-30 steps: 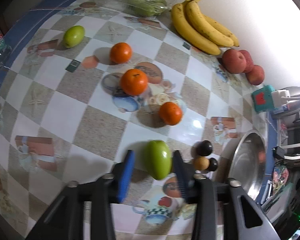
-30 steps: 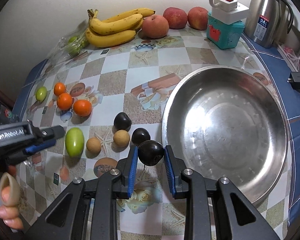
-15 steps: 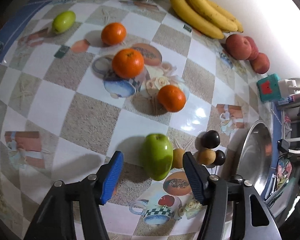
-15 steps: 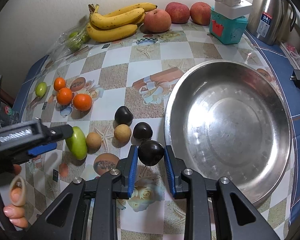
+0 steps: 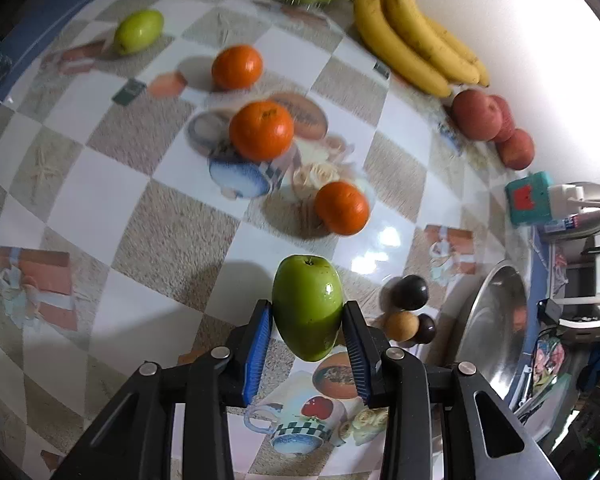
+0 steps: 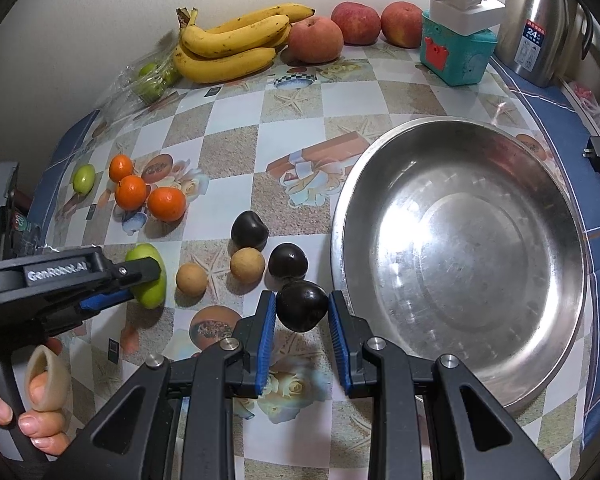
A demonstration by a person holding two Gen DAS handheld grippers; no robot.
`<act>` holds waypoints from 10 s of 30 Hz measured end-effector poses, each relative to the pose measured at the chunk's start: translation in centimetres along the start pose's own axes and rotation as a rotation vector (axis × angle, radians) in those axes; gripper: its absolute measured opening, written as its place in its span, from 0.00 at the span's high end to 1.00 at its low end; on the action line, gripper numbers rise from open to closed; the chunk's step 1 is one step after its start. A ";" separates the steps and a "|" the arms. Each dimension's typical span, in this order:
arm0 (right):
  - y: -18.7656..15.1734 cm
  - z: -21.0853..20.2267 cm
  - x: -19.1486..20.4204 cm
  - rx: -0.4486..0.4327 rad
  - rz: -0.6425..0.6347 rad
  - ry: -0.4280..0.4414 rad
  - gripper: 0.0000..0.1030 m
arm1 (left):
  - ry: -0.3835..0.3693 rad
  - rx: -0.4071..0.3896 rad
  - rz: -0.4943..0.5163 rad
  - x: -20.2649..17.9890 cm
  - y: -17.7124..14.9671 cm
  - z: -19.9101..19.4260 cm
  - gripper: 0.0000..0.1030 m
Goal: Organize fruits
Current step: 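Carry the mango and plum over the steel basin with both tools, then lower the mango and plum into the basin and open both tools, then move both tools back from the basin toward the remaining fruit, then grasp a brown kiwi with the left tool while the right tool grasps a dark plum, then carry the kiwi and plum over the steel basin with both tools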
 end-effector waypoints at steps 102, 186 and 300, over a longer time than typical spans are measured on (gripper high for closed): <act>2.4 -3.2 -14.7 -0.099 0.383 -0.166 0.63 | 0.217 -0.050 0.319 -10.7 -2.4 1.2 0.32; 1.7 -1.1 0.9 -0.099 -0.057 0.050 0.03 | 0.252 -0.249 0.139 -0.3 2.5 -4.0 0.00; 3.6 -0.9 1.0 -0.093 -0.025 -0.002 0.75 | 0.100 -0.237 0.160 -3.1 2.0 -6.2 0.73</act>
Point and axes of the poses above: each gripper's, at about its wrist camera, not at the fingertips, and z roughly the way its jaws point, x to its left, y to its top, the point moved 3 cm from there along z, roughly the way its jaws point, and after that the axes turned 8 degrees about z, right-handed, at the moved point
